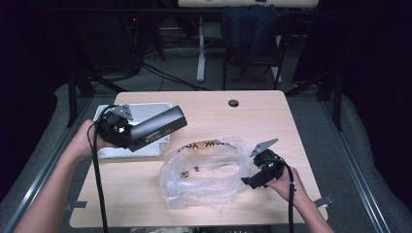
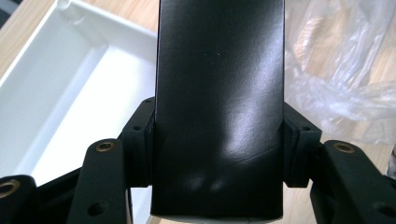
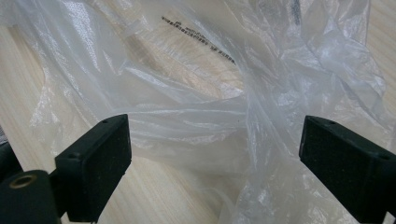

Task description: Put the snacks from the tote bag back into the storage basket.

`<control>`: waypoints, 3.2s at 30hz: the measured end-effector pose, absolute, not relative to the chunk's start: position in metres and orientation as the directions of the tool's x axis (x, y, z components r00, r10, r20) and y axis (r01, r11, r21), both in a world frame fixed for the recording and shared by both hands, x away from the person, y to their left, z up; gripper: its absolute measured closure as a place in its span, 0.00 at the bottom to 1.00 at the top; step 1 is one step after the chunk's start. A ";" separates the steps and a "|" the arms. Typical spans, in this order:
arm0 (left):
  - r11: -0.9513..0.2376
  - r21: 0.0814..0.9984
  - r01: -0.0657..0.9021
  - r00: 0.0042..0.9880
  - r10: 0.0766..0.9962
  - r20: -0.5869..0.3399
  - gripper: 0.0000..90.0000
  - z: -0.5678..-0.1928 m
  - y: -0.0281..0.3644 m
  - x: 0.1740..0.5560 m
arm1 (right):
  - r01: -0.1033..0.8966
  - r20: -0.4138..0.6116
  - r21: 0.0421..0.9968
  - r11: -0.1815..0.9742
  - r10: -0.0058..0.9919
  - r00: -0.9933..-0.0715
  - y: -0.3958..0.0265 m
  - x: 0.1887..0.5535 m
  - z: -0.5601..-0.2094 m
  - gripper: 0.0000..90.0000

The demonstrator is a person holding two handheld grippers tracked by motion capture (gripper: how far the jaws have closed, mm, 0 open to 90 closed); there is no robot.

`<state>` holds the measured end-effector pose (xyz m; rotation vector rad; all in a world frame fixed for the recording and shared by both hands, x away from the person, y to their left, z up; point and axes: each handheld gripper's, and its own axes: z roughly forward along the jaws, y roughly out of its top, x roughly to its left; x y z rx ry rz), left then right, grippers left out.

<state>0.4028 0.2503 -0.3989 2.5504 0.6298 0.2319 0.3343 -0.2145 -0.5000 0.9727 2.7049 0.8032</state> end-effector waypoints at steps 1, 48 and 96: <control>-0.766 0.507 0.395 0.876 0.480 0.043 0.48 -0.399 0.253 0.403 | 0.546 0.033 0.538 0.643 0.631 -0.775 -0.214 0.334 -0.500 0.10; -0.715 0.428 0.553 0.775 0.630 0.052 0.47 -0.497 0.320 0.463 | 0.540 0.020 0.528 0.655 0.626 -0.779 -0.214 0.336 -0.501 0.09; -0.418 0.618 0.666 0.569 0.820 -0.059 0.23 -0.484 0.304 0.483 | 0.513 0.012 0.548 0.661 0.606 -0.795 -0.209 0.333 -0.499 0.11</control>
